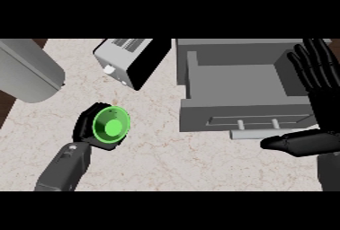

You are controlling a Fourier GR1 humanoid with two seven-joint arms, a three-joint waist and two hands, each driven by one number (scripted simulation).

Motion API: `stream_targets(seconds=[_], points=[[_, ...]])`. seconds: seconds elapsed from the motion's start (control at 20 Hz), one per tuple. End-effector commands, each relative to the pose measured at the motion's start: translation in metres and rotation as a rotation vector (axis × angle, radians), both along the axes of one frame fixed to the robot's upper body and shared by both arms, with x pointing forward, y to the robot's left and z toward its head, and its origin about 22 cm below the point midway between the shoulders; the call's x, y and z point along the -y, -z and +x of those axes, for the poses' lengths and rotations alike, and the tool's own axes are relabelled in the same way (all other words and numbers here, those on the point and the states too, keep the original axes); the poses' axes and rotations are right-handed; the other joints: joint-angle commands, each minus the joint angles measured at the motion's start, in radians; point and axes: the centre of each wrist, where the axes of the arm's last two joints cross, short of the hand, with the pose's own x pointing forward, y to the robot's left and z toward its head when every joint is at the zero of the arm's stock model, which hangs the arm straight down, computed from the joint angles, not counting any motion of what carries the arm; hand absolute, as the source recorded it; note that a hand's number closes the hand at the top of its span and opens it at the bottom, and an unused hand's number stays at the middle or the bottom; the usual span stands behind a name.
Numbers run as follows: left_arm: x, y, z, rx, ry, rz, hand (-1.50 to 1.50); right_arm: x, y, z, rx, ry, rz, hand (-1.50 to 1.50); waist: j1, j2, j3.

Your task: Pick up the cup, place it into the drawer and close the drawer

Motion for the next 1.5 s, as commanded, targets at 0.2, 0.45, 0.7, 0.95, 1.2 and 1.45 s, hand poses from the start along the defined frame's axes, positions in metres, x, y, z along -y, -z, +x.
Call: stream_targets(seconds=[0.2, 0.45, 0.7, 0.95, 1.2, 1.45], points=[[0.007, -0.004, 0.004, 0.198, -0.206, -0.119, 1.50, 0.008, -0.016, -0.003, 0.005, 0.031, -0.014, -1.50, 0.017, -0.008, 0.003], [0.038, -0.053, 0.045, 0.237, -0.091, -0.109, 1.50, 0.003, -0.009, -0.003, -0.005, 0.049, -0.002, -1.50, 0.036, -0.015, 0.005], [0.099, -0.113, 0.078, 0.264, -0.014, -0.080, 1.50, 0.025, -0.002, -0.010, -0.028, 0.046, -0.034, -1.50, 0.034, -0.019, 0.005], [0.140, -0.190, 0.101, 0.276, 0.052, -0.052, 1.50, 0.015, 0.009, 0.004, 0.007, 0.073, -0.023, -1.50, 0.033, -0.016, 0.005], [0.175, -0.254, 0.112, 0.255, 0.047, 0.002, 1.50, 0.003, 0.014, 0.002, -0.014, 0.069, -0.014, -1.50, 0.023, -0.012, 0.005], [0.213, -0.276, 0.119, 0.212, -0.003, 0.053, 1.50, 0.009, 0.004, 0.009, -0.003, 0.058, -0.014, -1.50, 0.001, -0.006, 0.004]])
